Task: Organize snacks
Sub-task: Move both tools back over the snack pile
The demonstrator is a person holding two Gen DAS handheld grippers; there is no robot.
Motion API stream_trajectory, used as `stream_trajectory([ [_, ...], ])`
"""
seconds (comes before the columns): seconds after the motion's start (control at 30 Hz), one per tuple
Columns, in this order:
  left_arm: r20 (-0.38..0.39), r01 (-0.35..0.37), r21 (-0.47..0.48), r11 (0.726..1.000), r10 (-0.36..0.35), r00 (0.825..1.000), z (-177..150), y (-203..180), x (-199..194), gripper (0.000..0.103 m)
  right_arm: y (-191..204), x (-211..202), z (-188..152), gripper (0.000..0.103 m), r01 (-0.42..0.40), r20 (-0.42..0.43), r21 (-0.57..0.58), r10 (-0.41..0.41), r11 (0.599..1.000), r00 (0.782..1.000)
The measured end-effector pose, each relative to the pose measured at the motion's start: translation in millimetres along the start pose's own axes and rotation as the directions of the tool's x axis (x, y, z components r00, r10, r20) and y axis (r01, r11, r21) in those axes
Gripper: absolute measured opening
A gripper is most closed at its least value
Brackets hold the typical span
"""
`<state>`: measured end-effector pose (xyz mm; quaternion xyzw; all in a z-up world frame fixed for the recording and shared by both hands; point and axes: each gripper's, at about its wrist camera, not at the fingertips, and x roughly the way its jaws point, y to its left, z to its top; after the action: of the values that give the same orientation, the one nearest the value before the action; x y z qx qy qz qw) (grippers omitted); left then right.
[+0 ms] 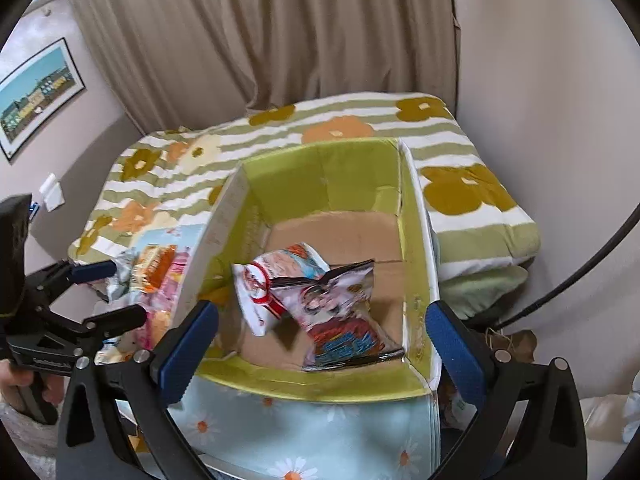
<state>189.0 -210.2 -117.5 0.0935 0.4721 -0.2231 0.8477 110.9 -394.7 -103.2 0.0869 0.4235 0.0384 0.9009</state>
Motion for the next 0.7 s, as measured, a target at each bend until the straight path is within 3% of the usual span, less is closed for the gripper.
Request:
stream_trajectory([
  [0.33, 0.079, -0.119, -0.125, 0.985, 0.130, 0.988, -38.2, 37.6, -64.1, 0.097, 42.0, -20.4, 4.2, 0.103, -0.104, 0.046, -0.121, 0.111, 0.987, 0.993],
  [0.7, 0.069, -0.220, -0.319, 0.922, 0.254, 0.965, -101.7, 127.1, -116.1, 0.097, 125.9, -13.3, -6.9, 0.103, -0.227, 0.034, -0.233, 0.241, 0.946, 0.970],
])
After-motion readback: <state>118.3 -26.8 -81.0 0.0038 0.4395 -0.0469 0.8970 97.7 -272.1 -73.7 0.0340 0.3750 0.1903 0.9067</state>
